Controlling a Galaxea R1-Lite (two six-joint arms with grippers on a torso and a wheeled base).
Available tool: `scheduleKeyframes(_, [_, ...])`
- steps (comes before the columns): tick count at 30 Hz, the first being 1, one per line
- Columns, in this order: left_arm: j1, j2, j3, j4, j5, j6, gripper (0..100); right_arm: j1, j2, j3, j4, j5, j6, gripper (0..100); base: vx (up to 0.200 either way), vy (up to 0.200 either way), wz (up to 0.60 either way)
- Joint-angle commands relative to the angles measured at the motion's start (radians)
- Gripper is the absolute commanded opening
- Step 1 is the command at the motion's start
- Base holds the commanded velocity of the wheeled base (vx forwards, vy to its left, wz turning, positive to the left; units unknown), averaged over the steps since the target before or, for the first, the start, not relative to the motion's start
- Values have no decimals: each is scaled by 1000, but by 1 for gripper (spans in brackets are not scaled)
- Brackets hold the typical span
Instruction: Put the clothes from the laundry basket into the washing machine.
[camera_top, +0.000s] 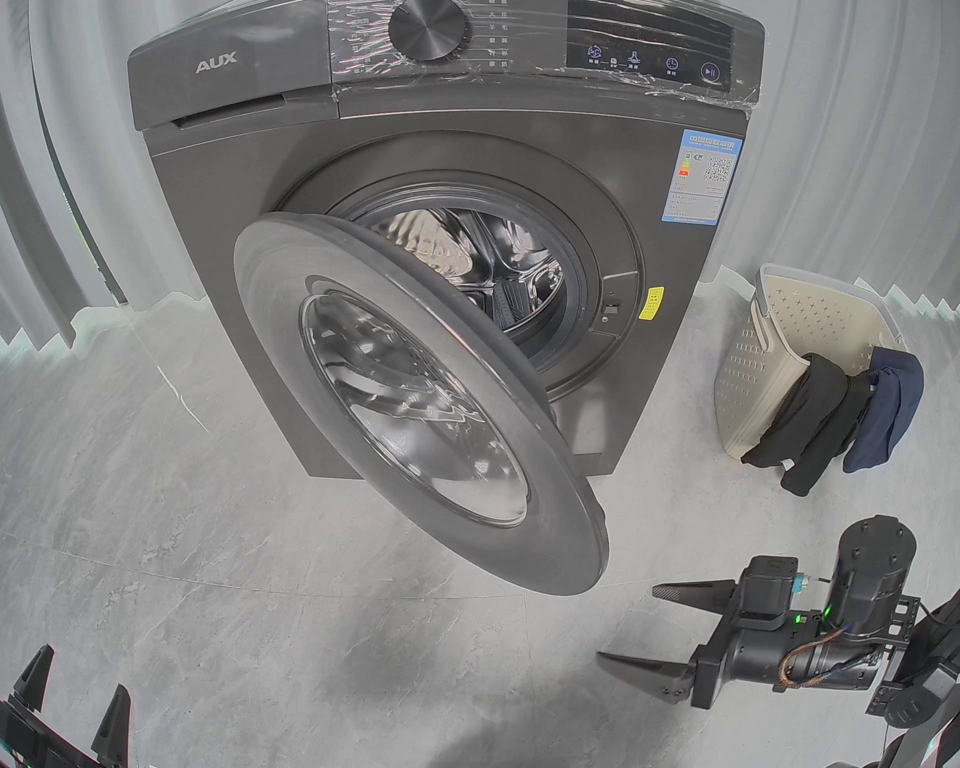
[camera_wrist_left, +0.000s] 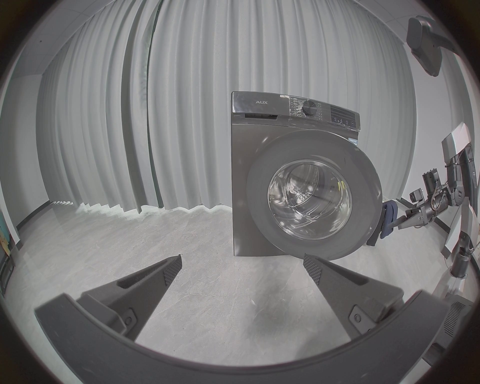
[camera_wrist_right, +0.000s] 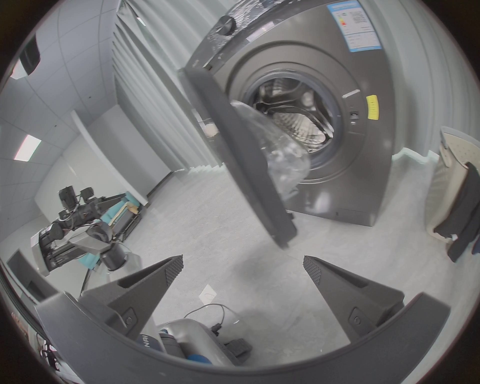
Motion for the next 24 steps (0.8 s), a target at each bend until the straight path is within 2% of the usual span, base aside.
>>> scheduleKeyframes(1, [0,-18,16,0,0,0,100,-178,-41,41,-1,-3,-21,100,0,0,0])
scheduleKeyframes(4, [0,-18,16,0,0,-1,100,-264,-30,5,5,-3,-42,100,0,0,0])
scheduleKeyframes(5, [0,-18,16,0,0,0,100,-273,-25,-8,6,-3,-42,100,0,0,0])
scheduleKeyframes(9, [0,-18,16,2,-2,-1,100,-281,33,-79,3,-14,-39,100,0,0,0])
scheduleKeyframes(12, [0,-18,16,0,-2,-1,100,-270,114,-177,2,-53,-39,100,0,0,0])
scheduleKeyframes(18, [0,-18,16,0,-2,-1,100,-204,185,-268,9,-97,-36,100,0,0,0])
scheduleKeyframes(20, [0,-18,16,0,-2,-1,100,-185,194,-269,6,-99,-36,100,0,0,0])
scheduleKeyframes(24, [0,-18,16,0,-2,-1,100,-93,200,-228,-3,-99,-37,100,0,0,0])
